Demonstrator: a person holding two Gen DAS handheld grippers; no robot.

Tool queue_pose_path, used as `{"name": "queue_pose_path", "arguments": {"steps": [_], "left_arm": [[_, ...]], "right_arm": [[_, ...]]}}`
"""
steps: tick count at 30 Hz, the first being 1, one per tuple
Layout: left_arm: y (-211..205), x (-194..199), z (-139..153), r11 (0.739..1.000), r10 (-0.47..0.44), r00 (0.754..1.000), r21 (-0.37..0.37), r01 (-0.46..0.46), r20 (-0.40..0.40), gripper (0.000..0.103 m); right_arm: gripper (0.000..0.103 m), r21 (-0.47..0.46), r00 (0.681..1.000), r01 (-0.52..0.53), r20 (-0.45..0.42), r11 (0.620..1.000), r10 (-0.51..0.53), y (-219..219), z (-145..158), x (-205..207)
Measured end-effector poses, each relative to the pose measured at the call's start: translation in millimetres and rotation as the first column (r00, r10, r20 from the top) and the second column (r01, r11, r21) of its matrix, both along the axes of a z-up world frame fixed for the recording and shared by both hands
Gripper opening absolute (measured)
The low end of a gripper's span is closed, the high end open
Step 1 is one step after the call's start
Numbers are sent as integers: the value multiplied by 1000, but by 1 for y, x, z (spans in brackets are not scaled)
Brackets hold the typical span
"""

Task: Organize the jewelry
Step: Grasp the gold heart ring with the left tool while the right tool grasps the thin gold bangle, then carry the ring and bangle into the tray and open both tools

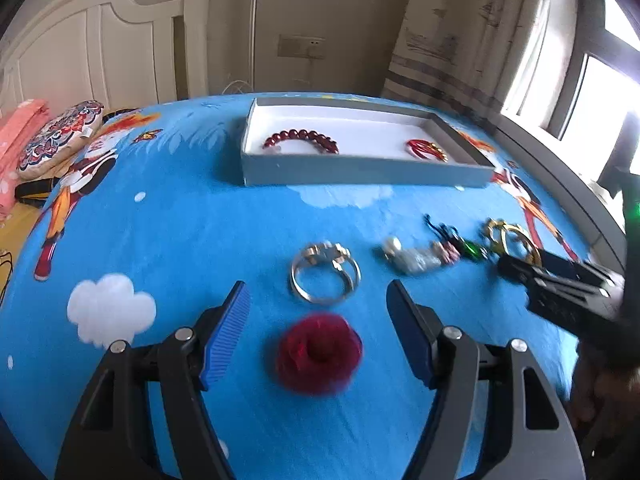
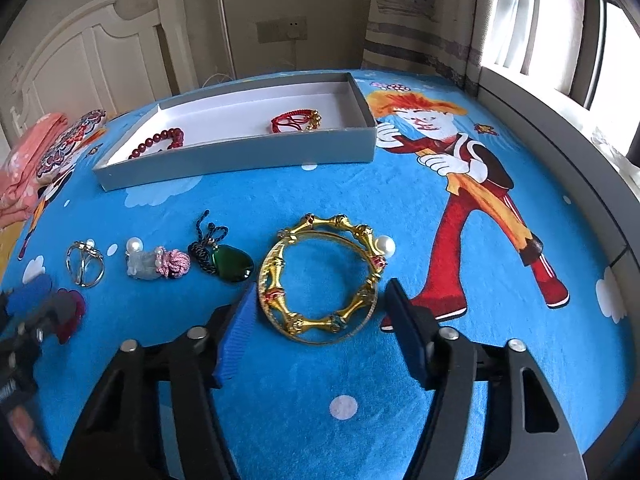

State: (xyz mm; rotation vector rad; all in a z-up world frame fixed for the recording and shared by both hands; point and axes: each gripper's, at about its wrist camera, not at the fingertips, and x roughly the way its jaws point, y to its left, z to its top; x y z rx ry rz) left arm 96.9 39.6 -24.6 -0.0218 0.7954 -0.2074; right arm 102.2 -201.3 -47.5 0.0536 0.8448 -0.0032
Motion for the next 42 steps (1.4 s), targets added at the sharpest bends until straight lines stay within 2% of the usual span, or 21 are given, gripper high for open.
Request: {"name": "queue_pose_path", "arguments": {"steps": [2,4,6,7,13,26,42], "left_arm": [[-3,9,-1,1000,-3,1000,8,3,-14,67],[-7,15,-2,1000,-10,1000,18,10,-25,62],[-10,22,-4,1000,-13,999,28,14,-43,42],[-11,25,-6,999,-19,999,32,20,-50,38],[-12,26,-7,999,-20,999,31,22,-46,38],[-8,21,13,999,20,1000,28,-21,12,38],[7,56,48,997,70,994,28,-72,86,38]], "right_arm": [[58,13,1000,0,3,1000,0,-2,0,0],[58,27,1000,0,7,1000,0,-4,1,-1],[57,42,1000,1,11,999,-1,-7,1,-2],[57,50,1000,2,13,999,-2,-7,1,-2],[57,60,1000,5,24,998,-6,-10,3,-6],[57,46,998,25,60,999,-28,-16,20,-12],[57,43,993,25,111,999,-30,-9,46,32]]}}
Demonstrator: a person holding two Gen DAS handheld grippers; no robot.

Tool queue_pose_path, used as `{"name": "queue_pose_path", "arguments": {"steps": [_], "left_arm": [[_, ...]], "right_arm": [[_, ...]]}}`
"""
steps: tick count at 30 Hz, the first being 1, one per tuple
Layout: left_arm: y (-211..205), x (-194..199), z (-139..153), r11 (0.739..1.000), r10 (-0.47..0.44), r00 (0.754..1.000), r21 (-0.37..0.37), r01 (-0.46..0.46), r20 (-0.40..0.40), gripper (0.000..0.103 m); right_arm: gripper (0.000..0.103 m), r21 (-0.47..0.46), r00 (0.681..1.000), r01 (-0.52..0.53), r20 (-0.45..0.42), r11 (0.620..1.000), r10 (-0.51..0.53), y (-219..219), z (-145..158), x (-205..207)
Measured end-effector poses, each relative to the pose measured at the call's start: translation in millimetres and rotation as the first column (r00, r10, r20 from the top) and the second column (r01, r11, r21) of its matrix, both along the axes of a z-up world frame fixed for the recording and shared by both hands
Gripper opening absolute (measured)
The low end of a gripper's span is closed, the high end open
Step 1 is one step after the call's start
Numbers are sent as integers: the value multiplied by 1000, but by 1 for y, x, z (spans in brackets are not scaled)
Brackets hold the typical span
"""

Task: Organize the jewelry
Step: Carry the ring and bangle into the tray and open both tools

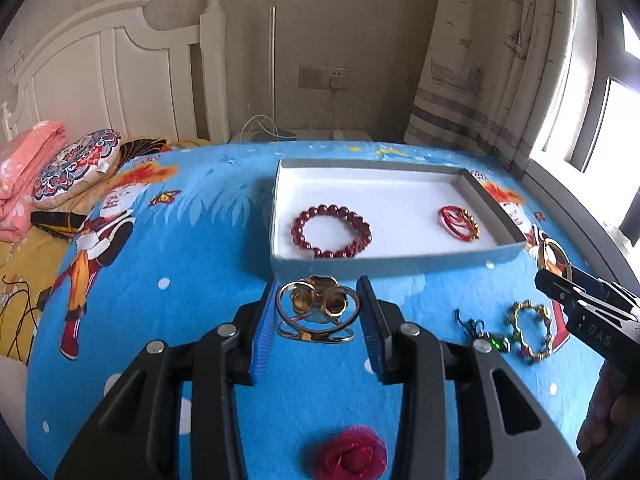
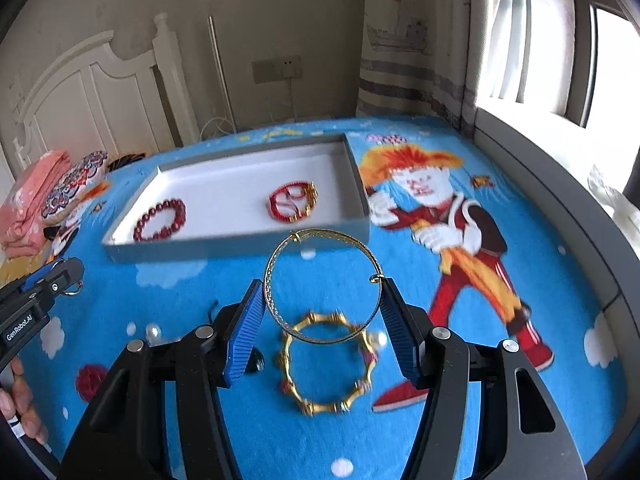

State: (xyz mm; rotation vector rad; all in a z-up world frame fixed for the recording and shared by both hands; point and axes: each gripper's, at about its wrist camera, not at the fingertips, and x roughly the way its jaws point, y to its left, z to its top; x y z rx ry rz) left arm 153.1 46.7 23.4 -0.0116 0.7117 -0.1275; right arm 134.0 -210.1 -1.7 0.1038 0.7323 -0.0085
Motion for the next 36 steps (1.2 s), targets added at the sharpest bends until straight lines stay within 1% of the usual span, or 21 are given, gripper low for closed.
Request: {"name": "queue_pose_path", "arguments": {"steps": [5,10,17,23,31,36], "left_arm": [[-7,12,3,1000,-17,1000,-2,17,7,38],[-17,33,5,999,-36,999,-1,36,11,38],[-36,76,7,997,-75,997,3,75,5,38],[-51,116,5,994,-109,994,9,109,-11,38],[-46,169,-7,998,-67,996,13,68,-66,38],[-44,185,-21,999,-49,994,18,51,-101,38]], "right_arm": [[57,-1,1000,-6,20,1000,6,4,9,15],[57,-10,999,-10,31,1000,10,9,14,35],[57,-23,999,-22,40,1000,22,19,19,68],[57,-34,999,-37,37,999,38,32,16,98],[57,-41,997,-77,-7,996,77,53,2,129],[57,-49,996,-88,-40,995,86,63,-8,142]]}}
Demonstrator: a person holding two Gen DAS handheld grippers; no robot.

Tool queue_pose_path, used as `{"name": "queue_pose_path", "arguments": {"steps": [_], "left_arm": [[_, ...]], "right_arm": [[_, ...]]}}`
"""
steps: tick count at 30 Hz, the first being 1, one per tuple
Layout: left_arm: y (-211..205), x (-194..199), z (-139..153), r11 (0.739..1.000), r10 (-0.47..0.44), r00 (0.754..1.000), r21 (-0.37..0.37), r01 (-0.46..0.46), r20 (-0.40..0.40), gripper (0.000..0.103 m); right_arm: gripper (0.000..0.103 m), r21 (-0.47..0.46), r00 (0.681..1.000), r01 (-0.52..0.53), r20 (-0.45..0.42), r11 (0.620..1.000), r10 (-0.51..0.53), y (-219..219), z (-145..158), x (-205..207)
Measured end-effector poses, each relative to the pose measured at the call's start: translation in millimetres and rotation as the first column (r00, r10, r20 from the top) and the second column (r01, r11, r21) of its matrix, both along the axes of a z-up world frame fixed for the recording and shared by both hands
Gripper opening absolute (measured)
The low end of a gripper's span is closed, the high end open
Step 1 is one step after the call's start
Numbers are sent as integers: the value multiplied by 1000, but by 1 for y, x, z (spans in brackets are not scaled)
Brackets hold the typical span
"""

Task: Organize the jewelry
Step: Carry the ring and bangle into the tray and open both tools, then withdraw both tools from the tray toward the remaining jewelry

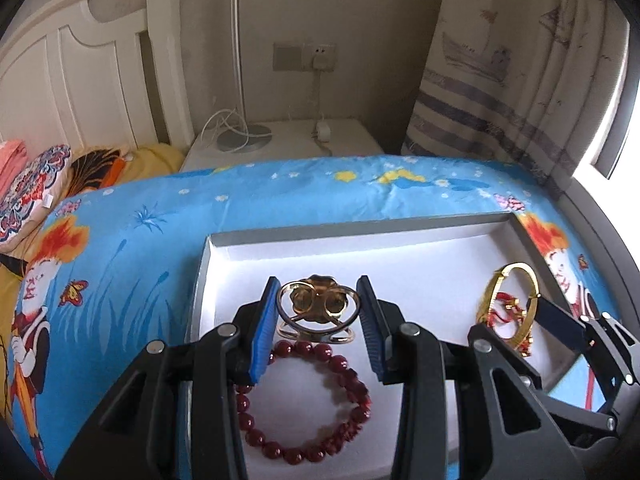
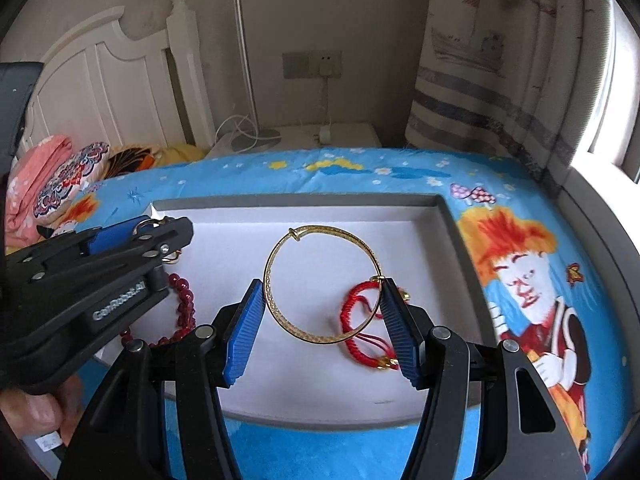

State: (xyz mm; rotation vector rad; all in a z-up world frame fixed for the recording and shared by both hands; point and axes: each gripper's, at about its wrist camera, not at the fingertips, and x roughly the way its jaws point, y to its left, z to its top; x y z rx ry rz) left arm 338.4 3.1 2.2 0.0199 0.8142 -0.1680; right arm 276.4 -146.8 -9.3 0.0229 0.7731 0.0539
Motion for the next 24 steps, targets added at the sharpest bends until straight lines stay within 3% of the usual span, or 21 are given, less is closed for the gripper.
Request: {"name": "queue_pose_path", "arguments": {"steps": [6,10,12,15,24], "left_arm": [[1,7,-14,1000,15,999,-8,-15,-31,38],[6,7,-15,999,30,999,-16,-31,-37,43],[7,3,-13,999,30,999,-17,-30,-31,44],[10,-5,-9,999,32,999,-23,-33,-22,49],[21,-49,5,998,46,999,-51,-46,-1,53]], "right_arm": [[57,-9,999,25,-25,1000,-25,-3,-8,10],[72,-24,999,51,-16,998,-52,-6,-8,11],[74,-19,998,54,-16,998,-54,-8,-7,12],[74,-23,998,54,-15,998,-55,-7,-7,10],[77,-12,999,46,8,999,-46,-11,3,-13]]}}
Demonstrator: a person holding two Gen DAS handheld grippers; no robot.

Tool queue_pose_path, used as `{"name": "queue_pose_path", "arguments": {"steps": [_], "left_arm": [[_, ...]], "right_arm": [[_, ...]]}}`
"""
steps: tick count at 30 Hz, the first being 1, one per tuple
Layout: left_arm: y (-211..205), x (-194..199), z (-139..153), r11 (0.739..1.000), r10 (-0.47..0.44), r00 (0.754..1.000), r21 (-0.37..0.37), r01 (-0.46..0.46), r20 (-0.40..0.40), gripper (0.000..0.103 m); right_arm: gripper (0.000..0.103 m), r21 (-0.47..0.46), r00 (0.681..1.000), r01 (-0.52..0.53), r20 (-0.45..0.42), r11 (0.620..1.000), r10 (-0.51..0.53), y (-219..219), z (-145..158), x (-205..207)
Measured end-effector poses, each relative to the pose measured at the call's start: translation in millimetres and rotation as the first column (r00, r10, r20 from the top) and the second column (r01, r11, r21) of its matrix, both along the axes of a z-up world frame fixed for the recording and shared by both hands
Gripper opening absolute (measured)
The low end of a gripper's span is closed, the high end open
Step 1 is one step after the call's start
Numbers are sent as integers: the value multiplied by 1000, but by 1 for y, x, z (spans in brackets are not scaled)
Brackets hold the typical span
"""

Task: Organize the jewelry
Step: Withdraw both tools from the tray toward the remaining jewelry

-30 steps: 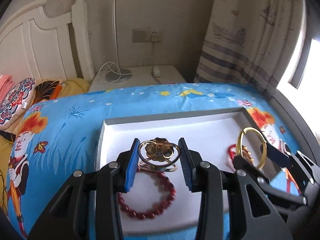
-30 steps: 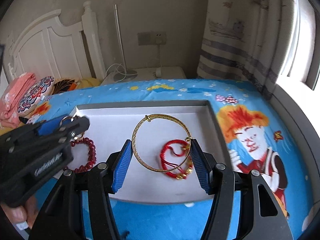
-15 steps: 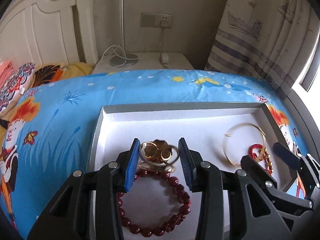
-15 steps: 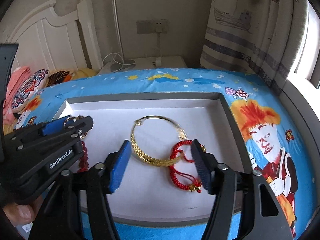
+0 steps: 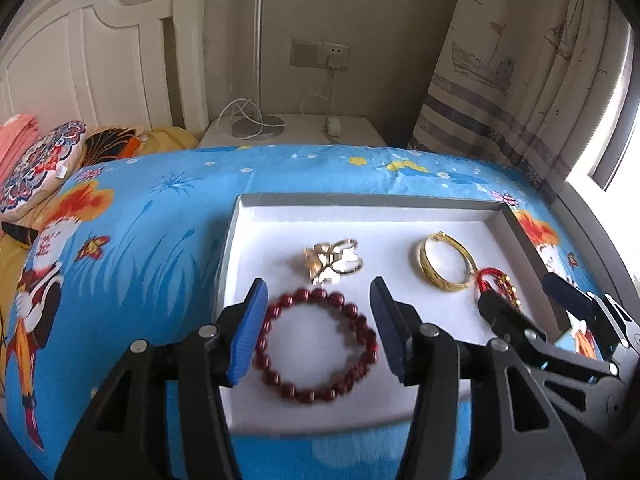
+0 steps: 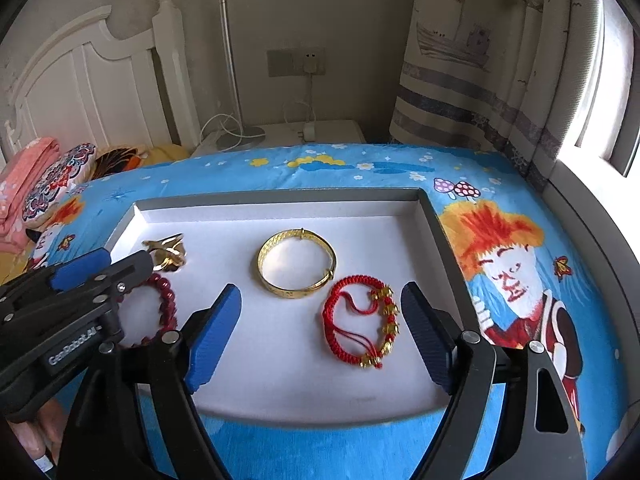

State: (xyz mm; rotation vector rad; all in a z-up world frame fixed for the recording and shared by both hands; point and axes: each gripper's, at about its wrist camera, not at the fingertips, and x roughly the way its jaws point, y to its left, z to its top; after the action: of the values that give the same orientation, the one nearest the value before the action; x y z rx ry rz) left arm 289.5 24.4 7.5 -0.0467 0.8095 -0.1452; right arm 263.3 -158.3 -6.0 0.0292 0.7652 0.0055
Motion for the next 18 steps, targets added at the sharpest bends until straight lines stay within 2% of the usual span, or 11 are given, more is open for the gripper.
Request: {"name": "queue_pose_path", "arguments": {"steps": [13,18], "left_arm": [[3,-78,10,1000,-9,999,14,9,34,59],[4,-105,10,1000,-11,999,28,10,36,65]], "right_arm": [[81,21,1000,23,17,1000,-23,-19,7,-53],[83,12,999,25,20,1000,-25,-26,7,-77]]}}
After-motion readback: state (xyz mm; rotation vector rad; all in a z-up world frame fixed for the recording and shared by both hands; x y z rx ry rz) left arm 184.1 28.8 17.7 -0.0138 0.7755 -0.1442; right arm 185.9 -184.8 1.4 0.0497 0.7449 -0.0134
